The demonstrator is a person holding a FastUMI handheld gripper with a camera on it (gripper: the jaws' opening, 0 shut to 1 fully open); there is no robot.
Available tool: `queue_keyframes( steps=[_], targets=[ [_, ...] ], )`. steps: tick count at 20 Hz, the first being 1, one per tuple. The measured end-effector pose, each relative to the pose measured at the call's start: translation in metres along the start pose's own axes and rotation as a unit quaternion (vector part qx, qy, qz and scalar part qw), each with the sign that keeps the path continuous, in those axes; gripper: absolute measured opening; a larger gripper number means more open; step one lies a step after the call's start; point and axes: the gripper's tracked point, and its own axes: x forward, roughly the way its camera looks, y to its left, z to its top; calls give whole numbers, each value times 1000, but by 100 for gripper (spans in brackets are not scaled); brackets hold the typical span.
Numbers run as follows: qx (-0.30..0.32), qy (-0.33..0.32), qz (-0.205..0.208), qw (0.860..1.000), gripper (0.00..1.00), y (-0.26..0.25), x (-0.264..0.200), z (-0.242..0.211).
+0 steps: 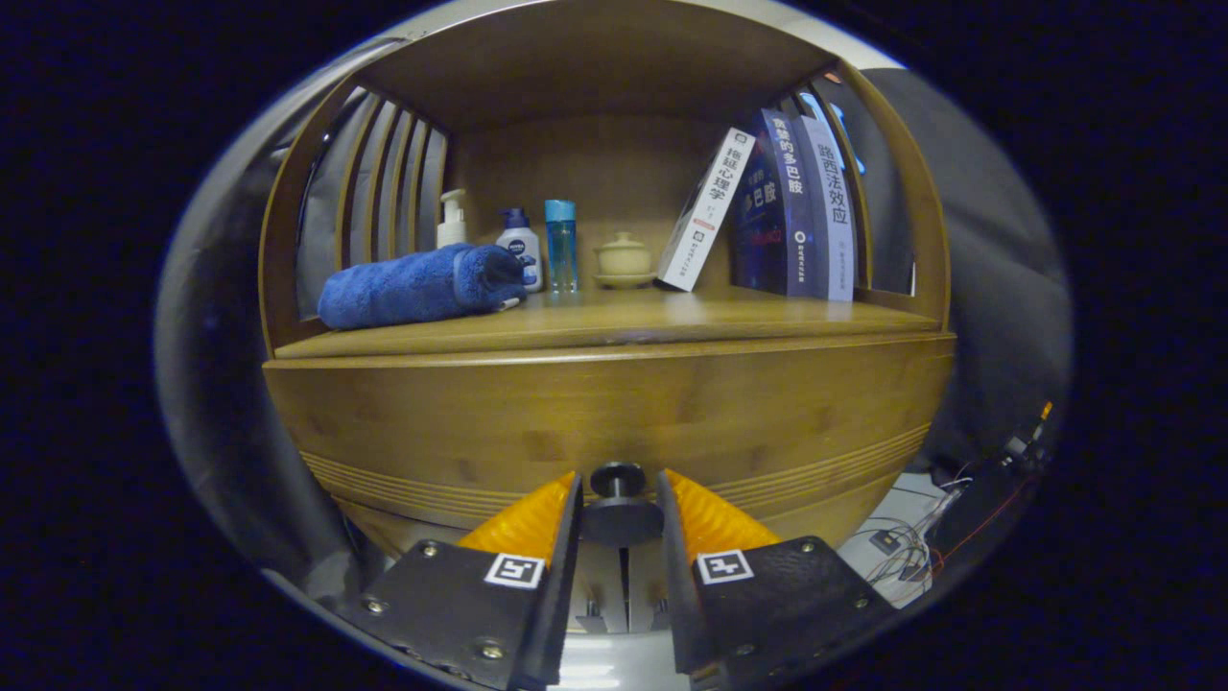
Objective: Pull open the drawer, take out the items inside it, and place them on the countertop above the cabinet.
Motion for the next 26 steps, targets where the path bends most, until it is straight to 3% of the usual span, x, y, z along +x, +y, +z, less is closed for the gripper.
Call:
queue_keyframes(
  steps=[2, 7, 9, 16, 17, 26],
  targets=[
    [32, 3, 16, 999, 43, 3, 1, 1],
    [-74, -8, -9, 997, 43, 1, -1, 2],
    [-71, -8, -15, 997, 39, 2, -3, -2],
    [-63, -14, 5, 998, 39, 1, -22, -3],
    [-66, -15, 3, 998, 28, 1, -25, -3],
    [-44, -21, -14, 999, 28, -4, -71, -15]
  ],
)
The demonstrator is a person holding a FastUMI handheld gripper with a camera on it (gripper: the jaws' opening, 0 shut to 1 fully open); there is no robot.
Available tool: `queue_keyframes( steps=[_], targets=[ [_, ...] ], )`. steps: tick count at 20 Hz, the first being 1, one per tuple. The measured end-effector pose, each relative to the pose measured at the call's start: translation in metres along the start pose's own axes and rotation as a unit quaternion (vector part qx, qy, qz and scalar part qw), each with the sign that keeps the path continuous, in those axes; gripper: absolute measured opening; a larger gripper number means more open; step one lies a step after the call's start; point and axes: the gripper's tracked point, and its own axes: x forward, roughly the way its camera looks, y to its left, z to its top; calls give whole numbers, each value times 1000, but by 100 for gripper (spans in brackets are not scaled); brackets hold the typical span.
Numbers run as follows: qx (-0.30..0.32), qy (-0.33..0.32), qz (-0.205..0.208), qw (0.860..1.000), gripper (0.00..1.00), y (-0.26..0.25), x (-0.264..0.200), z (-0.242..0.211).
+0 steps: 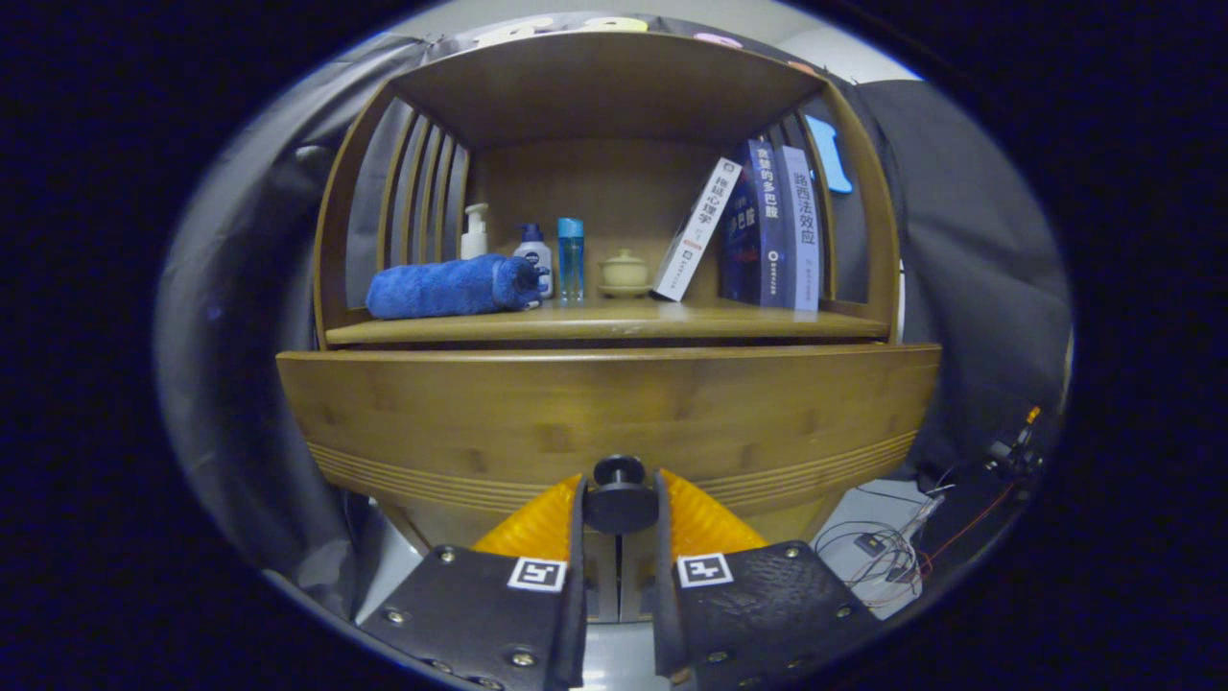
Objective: Pull open the drawer, take out the items inside it, and place them on the countertop above the cabinet.
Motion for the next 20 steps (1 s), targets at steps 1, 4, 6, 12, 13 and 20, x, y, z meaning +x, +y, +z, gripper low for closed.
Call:
queue_keyframes(
  steps=[1, 4, 6, 12, 13, 20],
  targets=[
    [-1, 2, 1, 1000, 28, -1, -6, -2],
    [0, 8, -4, 1000, 28, -3, -28, -7],
    [-6, 8, -3, 1000, 28, -4, -41, -9],
    [-22, 22, -7, 999, 28, -8, -78, -25],
    [-21, 18, -5, 1000, 28, -8, -84, -25],
    [-27, 37, 5, 999, 28, -10, -120, -38]
  ],
)
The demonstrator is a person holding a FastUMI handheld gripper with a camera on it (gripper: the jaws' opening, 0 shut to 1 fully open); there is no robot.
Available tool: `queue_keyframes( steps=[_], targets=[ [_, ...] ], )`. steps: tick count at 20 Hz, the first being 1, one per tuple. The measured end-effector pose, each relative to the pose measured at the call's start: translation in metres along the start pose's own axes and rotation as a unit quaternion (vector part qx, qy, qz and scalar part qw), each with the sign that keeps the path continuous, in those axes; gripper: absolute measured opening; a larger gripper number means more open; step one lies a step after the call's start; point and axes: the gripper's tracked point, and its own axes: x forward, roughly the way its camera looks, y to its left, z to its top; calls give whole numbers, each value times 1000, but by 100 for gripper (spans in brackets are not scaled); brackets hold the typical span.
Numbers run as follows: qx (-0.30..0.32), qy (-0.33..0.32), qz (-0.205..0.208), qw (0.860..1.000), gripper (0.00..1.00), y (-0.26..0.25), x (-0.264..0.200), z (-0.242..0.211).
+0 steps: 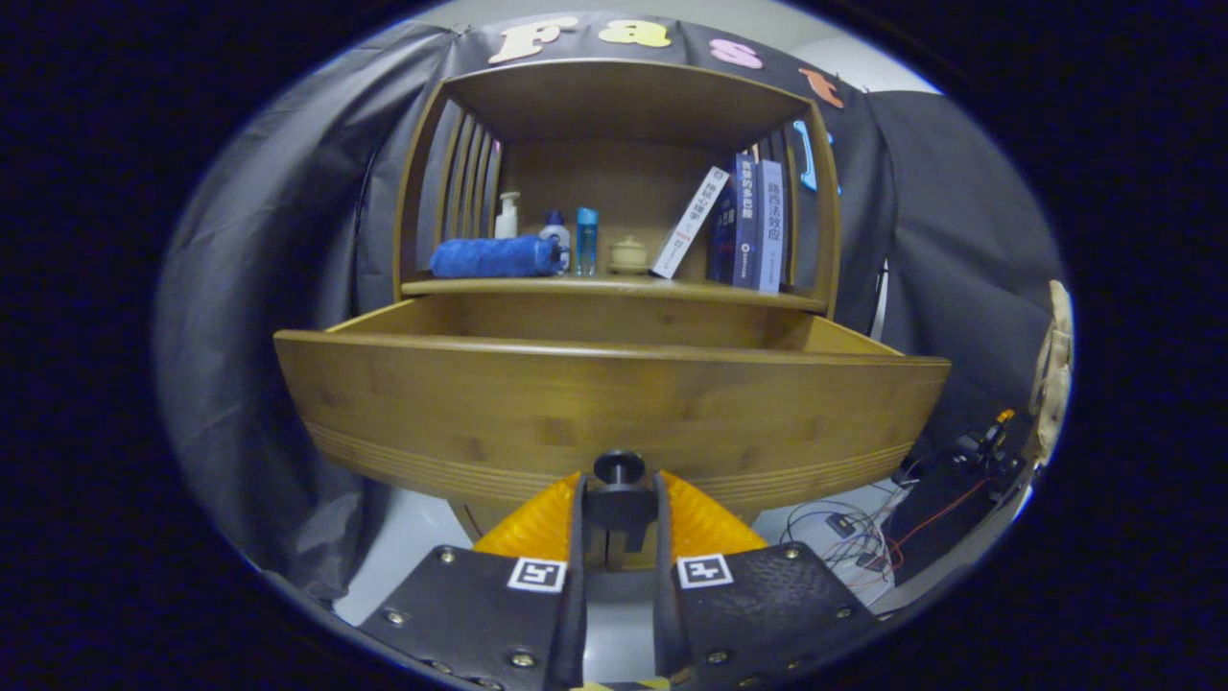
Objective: Pull open the drawer, take out the items inside it, and place them on the countertop above the cabinet.
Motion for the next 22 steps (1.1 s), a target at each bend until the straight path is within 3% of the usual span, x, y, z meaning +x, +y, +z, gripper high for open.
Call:
queue_keyframes(
  steps=[6, 9, 18, 22],
  targets=[
    [-13, 18, 10, 1000, 28, 1, -19, -10],
    [10, 28, 11, 1000, 28, 0, -20, -12],
    [31, -22, -34, 999, 97, -24, -69, 45],
    [51, -36, -38, 997, 97, -33, -74, 85]
  ],
)
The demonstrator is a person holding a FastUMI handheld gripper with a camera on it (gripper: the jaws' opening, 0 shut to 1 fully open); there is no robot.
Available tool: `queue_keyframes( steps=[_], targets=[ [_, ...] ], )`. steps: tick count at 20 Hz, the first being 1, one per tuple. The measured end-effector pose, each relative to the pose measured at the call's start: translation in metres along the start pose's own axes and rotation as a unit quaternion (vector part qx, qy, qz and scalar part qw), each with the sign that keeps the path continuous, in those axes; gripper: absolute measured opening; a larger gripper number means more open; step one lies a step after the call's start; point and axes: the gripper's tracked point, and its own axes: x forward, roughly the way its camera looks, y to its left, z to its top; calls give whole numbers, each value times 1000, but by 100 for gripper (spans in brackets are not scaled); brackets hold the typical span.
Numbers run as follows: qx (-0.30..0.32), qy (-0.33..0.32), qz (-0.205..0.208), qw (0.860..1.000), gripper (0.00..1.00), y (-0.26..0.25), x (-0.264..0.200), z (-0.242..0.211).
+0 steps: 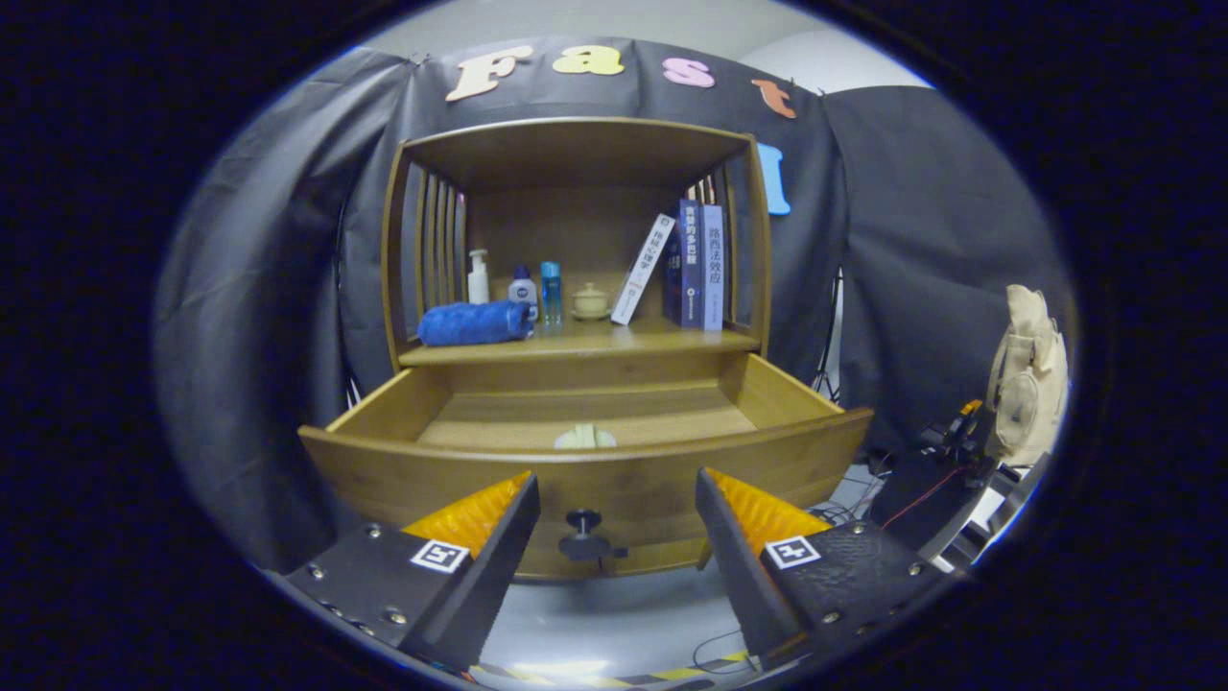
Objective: Pull open the drawer, take out the items inside it, and place them on the countertop above the cabinet.
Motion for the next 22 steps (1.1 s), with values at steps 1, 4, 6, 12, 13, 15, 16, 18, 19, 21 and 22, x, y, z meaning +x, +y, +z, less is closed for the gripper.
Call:
queue_keyframes(
  steps=[1, 4, 6, 12, 13, 15, 16, 18, 19, 21, 22],
  targets=[
    [-4, -5, -1, 1000, 97, -1, 2, 9],
    [-30, -10, 1, 1000, 98, 3, 11, 30],
    [-35, -13, 3, 999, 98, 8, 17, 41],
    [-23, 28, 9, 999, 98, 15, 57, 48],
    [-21, 39, 8, 999, 98, 16, 65, 45],
    [-12, 72, 23, 997, 98, 26, 82, 36],
    [-17, 91, 25, 995, 98, 29, 90, 30],
    [-37, 117, 19, 992, 98, 28, 105, 21],
    [-43, 131, 19, 990, 98, 31, 114, 15],
    [-44, 171, 18, 984, 98, 33, 129, -6],
    [-40, 188, 19, 981, 98, 36, 136, -18]
  ],
)
